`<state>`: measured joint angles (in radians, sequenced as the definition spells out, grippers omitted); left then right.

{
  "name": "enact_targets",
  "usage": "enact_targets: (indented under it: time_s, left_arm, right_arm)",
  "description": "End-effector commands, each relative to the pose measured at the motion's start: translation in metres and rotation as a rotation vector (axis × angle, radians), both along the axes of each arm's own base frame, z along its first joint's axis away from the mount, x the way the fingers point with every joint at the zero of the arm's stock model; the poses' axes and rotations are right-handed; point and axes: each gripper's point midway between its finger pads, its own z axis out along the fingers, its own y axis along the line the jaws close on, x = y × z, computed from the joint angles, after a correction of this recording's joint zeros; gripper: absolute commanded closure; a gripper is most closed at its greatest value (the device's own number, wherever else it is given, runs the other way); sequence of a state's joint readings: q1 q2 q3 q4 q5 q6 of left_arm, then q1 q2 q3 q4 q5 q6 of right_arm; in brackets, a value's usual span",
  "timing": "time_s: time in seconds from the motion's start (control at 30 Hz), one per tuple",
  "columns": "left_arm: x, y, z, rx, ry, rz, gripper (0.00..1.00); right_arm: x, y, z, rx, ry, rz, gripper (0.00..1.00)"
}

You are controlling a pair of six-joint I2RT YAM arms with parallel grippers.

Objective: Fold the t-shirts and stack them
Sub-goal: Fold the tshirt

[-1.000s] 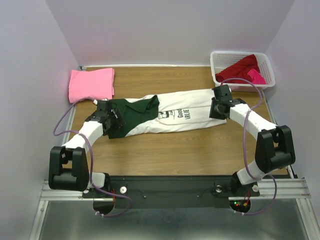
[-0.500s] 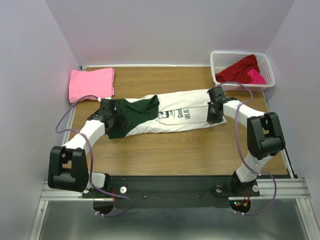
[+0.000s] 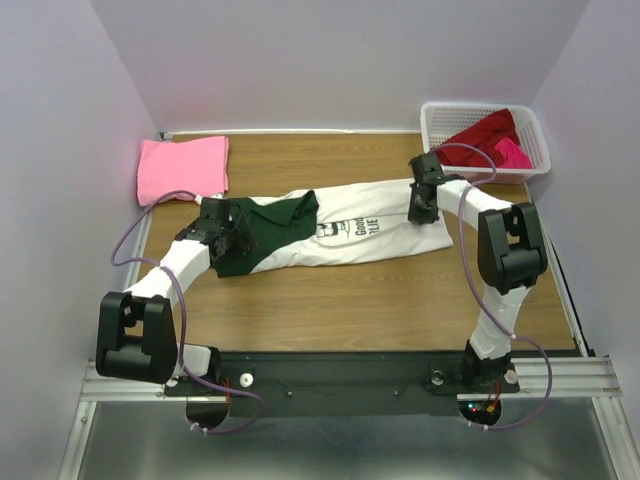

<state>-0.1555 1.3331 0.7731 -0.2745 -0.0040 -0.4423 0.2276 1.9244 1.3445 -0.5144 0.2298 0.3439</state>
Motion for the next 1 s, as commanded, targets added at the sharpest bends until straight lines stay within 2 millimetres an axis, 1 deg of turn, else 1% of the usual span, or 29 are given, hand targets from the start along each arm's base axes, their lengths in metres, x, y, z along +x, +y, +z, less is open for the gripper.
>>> enact_targets:
  time_s: [0.0,0.03,0.07,0.1,0.13,0.17,0.2,0.23,0.27,0.3,0.33,0.37,0.4,0.43,0.47,0.5,0.57,0.6,0.63,0.7,0.8,0.83,0.97]
  left_arm:
    - [0.002,0.001,0.005,0.016,-0.002,-0.005,0.16]
    - [0.001,0.002,0.006,0.015,0.0,-0.005,0.16]
    - [-0.001,0.003,0.005,0.022,0.007,-0.002,0.16]
    - [-0.005,0.008,0.003,0.029,0.024,0.014,0.16]
    - [-0.006,0.014,0.002,0.048,0.029,0.034,0.16]
    - [-0.013,0.02,-0.002,0.064,0.06,0.053,0.15]
    - [-0.013,0.025,-0.002,0.067,0.061,0.088,0.15]
    - [-0.016,0.032,-0.004,0.064,0.073,0.116,0.13]
    - [-0.018,0.032,-0.007,0.047,0.082,0.125,0.14]
    - [-0.022,0.034,-0.009,0.046,0.104,0.136,0.13]
    - [-0.024,0.037,-0.011,0.047,0.116,0.15,0.13]
    - [-0.026,0.037,-0.013,0.041,0.125,0.164,0.13]
    - [-0.028,0.039,-0.015,0.04,0.138,0.18,0.12]
    - [-0.03,0.042,-0.018,0.036,0.147,0.204,0.12]
    - [-0.033,0.046,-0.021,0.042,0.156,0.227,0.12]
    - [-0.033,0.051,-0.022,0.042,0.151,0.268,0.12]
    - [-0.037,0.062,-0.028,0.047,0.154,0.322,0.12]
    - [-0.034,0.062,-0.028,0.04,0.146,0.328,0.12]
    - [-0.034,0.069,-0.03,0.038,0.154,0.352,0.12]
    - [-0.032,0.068,-0.034,0.033,0.174,0.346,0.12]
    - [-0.028,0.061,-0.039,-0.001,0.185,0.328,0.12]
    - [-0.029,0.06,-0.042,-0.008,0.193,0.329,0.13]
    - [-0.029,0.061,-0.051,0.007,0.23,0.324,0.16]
  right_arm:
    - [0.028,-0.007,0.007,0.015,-0.055,-0.047,0.7]
    - [0.033,-0.008,0.013,0.033,-0.071,-0.053,0.71]
    - [0.035,-0.001,0.022,0.068,-0.085,-0.037,0.71]
    - [0.037,0.002,0.044,0.096,-0.133,-0.04,0.73]
    - [0.037,0.004,0.055,0.112,-0.156,-0.037,0.72]
    - [0.036,0.005,0.063,0.124,-0.171,-0.036,0.71]
    - [0.034,0.004,0.073,0.134,-0.192,-0.041,0.69]
    - [0.03,-0.001,0.078,0.144,-0.198,-0.056,0.66]
    - [0.019,-0.002,0.084,0.172,-0.203,-0.058,0.58]
    - [0.012,-0.006,0.082,0.19,-0.194,-0.077,0.54]
    - [0.007,-0.017,0.081,0.204,-0.187,-0.111,0.51]
    - [-0.009,-0.022,0.074,0.228,-0.163,-0.125,0.44]
    - [-0.016,-0.027,0.07,0.248,-0.151,-0.153,0.41]
    - [-0.022,-0.039,0.069,0.258,-0.148,-0.191,0.38]
    - [-0.03,-0.043,0.063,0.274,-0.131,-0.203,0.33]
    - [-0.041,-0.05,0.056,0.284,-0.111,-0.232,0.32]
    - [-0.05,-0.053,0.05,0.341,-0.086,-0.246,0.31]
    - [-0.053,-0.056,0.046,0.357,-0.076,-0.261,0.31]
    - [-0.058,-0.065,0.041,0.368,-0.066,-0.286,0.31]
    - [-0.06,-0.069,0.039,0.404,-0.069,-0.311,0.31]
    - [-0.057,-0.07,0.037,0.434,-0.078,-0.339,0.31]
    - [-0.058,-0.07,0.032,0.437,-0.072,-0.351,0.32]
    - [-0.057,-0.064,0.025,0.478,-0.062,-0.362,0.32]
